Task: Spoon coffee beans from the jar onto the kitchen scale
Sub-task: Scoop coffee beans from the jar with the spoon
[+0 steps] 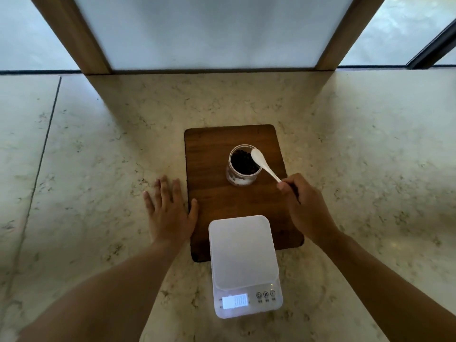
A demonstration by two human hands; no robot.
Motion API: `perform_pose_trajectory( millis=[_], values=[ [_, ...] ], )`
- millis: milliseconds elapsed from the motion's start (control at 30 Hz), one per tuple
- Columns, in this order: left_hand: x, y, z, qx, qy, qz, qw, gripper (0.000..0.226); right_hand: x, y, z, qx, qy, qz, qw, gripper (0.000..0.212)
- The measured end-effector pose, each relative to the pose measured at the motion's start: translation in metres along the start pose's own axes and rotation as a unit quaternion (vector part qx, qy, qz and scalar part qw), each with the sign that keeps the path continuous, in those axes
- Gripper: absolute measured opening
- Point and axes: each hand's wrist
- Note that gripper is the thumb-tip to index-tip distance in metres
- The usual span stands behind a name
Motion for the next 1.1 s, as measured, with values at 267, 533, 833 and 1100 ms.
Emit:
perform_pose_trajectory(
  millis=[267,533,833,1100],
  values=[
    [0.002,0.000,-0.001,-0.011,-0.012,0.002,1.000,0.078,0.011,0.013,-0.025,-0.010,-0.046,-0.027,0.999,0.010],
    [0.000,-0.005,0.001,-0.008,-0.009,0.000,1.000,0.080,-0.001,0.002,-0.034,-0.031,-0.058,0.024,0.998,0.008],
    [-0.003,-0.008,0.000,-0.005,-0.013,0.005,1.000,0.078,0.000,-0.013,-0.048,-0.060,-0.114,0.119,0.985,0.011],
    [-0.001,-0.007,0.000,-0.005,-0.013,0.009,1.000,0.078,0.019,-0.008,-0.058,-0.064,-0.154,0.270,0.948,0.015]
  ],
)
Point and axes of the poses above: each hand's wrist, its own z-axis away from the middle knuckle, its own y-axis out of the palm, x = y × z, and after that the axes turned 2 degrees about z, right-handed
